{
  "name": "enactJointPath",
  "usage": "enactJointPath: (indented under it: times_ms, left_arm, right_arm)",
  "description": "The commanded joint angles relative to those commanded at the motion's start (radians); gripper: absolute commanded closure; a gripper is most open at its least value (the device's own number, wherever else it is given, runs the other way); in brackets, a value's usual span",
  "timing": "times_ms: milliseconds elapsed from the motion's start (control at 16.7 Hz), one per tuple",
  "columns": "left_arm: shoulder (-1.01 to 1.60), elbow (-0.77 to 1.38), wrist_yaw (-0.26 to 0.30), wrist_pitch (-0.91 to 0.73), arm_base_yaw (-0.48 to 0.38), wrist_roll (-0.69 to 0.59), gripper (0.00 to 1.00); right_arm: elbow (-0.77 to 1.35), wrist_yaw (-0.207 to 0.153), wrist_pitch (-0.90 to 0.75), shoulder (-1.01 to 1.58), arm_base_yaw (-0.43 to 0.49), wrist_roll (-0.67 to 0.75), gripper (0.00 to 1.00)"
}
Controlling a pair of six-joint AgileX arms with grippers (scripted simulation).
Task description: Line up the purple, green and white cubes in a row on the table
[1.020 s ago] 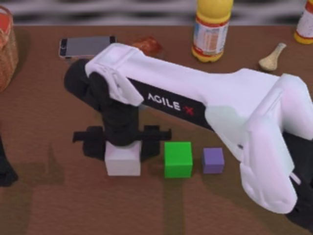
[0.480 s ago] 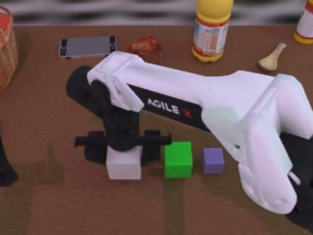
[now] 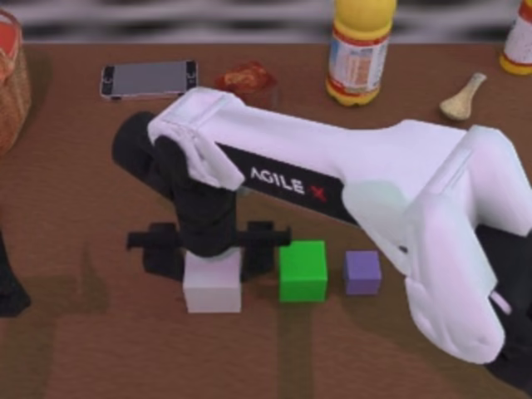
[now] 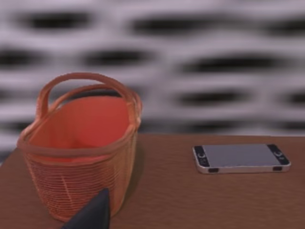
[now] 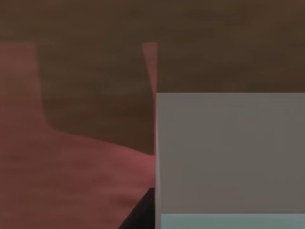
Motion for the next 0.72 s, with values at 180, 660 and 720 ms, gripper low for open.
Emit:
enactJointPath:
  times_ms: [180,660,720]
  left_arm:
    - [0.0,0.0,0.0,0.0,0.0,0.0,0.0]
    - [0.0,0.0,0.0,0.0,0.0,0.0,0.0]
    - [0.0,0.0,0.0,0.0,0.0,0.0,0.0]
  right_arm:
    - [0.0,0.0,0.0,0.0,0.0,0.0,0.0]
    - [0.0,0.0,0.0,0.0,-0.002,0.0,0.0]
    - [0.003,0.0,-0.003,0.001,-0.002,0.0,0.0]
